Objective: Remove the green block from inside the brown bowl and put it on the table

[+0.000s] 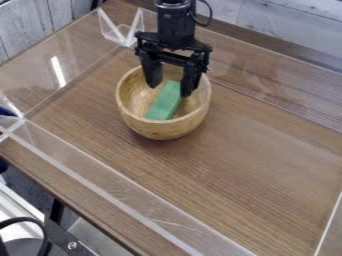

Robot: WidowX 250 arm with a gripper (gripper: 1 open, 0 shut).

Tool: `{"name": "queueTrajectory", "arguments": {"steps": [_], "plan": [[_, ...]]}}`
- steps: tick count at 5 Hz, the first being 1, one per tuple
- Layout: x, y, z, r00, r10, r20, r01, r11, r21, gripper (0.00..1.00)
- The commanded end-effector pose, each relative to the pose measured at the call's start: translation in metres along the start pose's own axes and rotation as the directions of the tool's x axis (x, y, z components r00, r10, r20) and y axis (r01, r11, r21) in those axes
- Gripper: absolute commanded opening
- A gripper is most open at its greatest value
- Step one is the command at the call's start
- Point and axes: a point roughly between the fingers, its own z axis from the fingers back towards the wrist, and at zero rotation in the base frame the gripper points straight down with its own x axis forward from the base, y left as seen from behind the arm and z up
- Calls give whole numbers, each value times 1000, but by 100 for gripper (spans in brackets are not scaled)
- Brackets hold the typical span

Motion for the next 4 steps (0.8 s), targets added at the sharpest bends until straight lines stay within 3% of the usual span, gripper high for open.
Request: {"name": "queueTrajectory", "arguments": {"steps": [1,4], "plan": [[5,8,9,999,19,44,-19,1000,12,100],[-2,22,-15,999,49,4,-49,998,46,100]]}}
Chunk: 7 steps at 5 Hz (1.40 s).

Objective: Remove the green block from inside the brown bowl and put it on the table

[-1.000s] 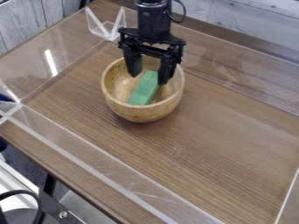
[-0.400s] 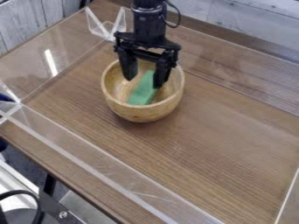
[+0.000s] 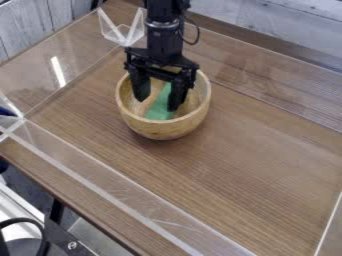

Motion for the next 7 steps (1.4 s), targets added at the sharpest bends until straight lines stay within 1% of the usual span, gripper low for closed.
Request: {"name": "queueTrajectory", "arguments": {"steps": [1,2,3,7], "plan": [[4,6,3,999,12,32,-13,1000,18,100],[6,8,-6,1000,14,24,-14,1000,25,100],[8,8,-8,1000,6,28,-7,1000,22,100],[11,9,-14,999,-15,39,15,1000,9,100]]}}
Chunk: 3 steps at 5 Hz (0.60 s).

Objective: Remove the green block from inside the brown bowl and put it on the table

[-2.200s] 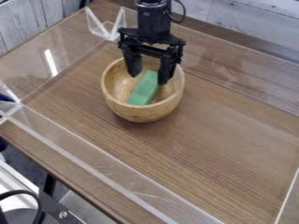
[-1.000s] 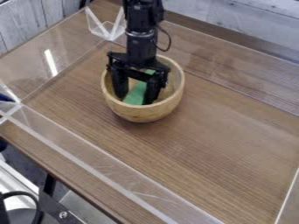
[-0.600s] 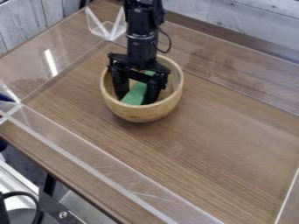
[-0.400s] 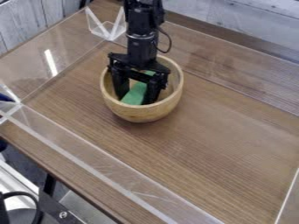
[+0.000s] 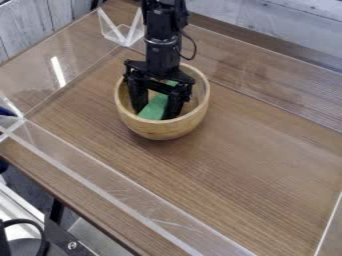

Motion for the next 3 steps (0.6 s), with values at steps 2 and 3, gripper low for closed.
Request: {"name": "queueTrajectory", "arguments": {"steps": [2,3], "plan": [[4,6,2,999,-2,32,2,1000,-7,100],[4,6,0,999,-5,34,5,1000,-10,100]]}}
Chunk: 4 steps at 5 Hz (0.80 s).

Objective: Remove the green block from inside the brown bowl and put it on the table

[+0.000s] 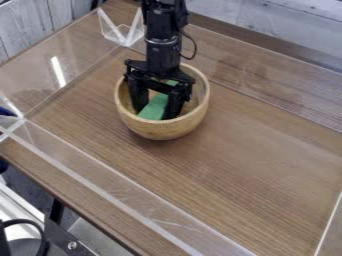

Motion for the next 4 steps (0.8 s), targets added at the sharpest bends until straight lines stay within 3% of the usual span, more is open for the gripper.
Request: {"name": "queueTrajectory", "arguments": {"steps": [1,4], "plan": [[3,6,0,1000,-6,27,6,1000,-3,100],[4,7,-4,999,-14,30,14,1000,-9,100]]}}
